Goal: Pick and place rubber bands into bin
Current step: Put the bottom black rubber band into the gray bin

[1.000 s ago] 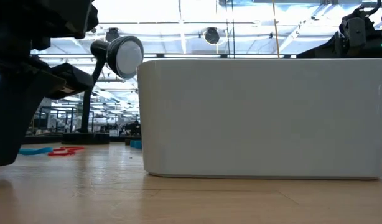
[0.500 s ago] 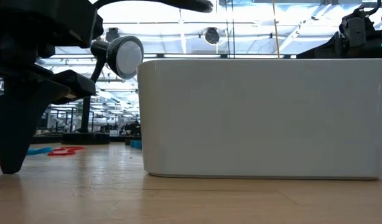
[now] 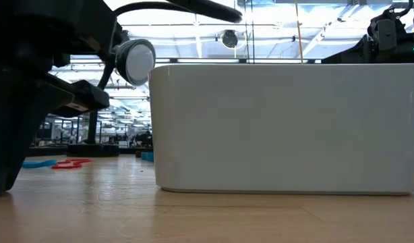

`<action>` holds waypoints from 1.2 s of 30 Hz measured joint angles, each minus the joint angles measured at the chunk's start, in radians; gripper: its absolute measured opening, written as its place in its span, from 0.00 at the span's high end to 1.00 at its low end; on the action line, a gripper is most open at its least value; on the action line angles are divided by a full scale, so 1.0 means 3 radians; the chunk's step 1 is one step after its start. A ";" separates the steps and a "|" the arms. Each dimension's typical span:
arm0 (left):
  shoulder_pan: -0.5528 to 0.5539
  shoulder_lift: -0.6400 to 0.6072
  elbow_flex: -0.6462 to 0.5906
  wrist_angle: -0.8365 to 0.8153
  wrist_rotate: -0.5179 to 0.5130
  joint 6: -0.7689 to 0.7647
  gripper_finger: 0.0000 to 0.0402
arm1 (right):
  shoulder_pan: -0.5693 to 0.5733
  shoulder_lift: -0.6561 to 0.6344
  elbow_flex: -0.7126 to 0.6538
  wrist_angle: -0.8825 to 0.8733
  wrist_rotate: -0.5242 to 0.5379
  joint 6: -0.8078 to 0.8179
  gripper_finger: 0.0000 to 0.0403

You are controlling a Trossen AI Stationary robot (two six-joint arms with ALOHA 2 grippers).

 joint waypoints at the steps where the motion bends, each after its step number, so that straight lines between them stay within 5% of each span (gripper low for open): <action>1: 0.0015 0.0001 0.0000 0.0002 0.0022 -0.0003 0.97 | 0.0000 0.0000 0.0000 0.0000 0.0000 0.0000 0.58; 16: 0.0136 -0.0341 0.0013 0.0000 -0.0031 0.0175 0.99 | 0.0000 0.0000 0.0000 -0.0001 0.0000 -0.0010 0.58; 25: 0.0209 -0.0999 0.0013 0.0033 -0.0416 0.0294 0.98 | 0.0000 0.0000 -0.0001 -0.0003 0.0000 -0.0011 0.58; 36: 0.0228 -0.1745 0.0018 0.0812 -0.0704 0.0936 0.98 | -0.0001 0.0000 0.0000 -0.0003 0.0001 -0.0011 0.58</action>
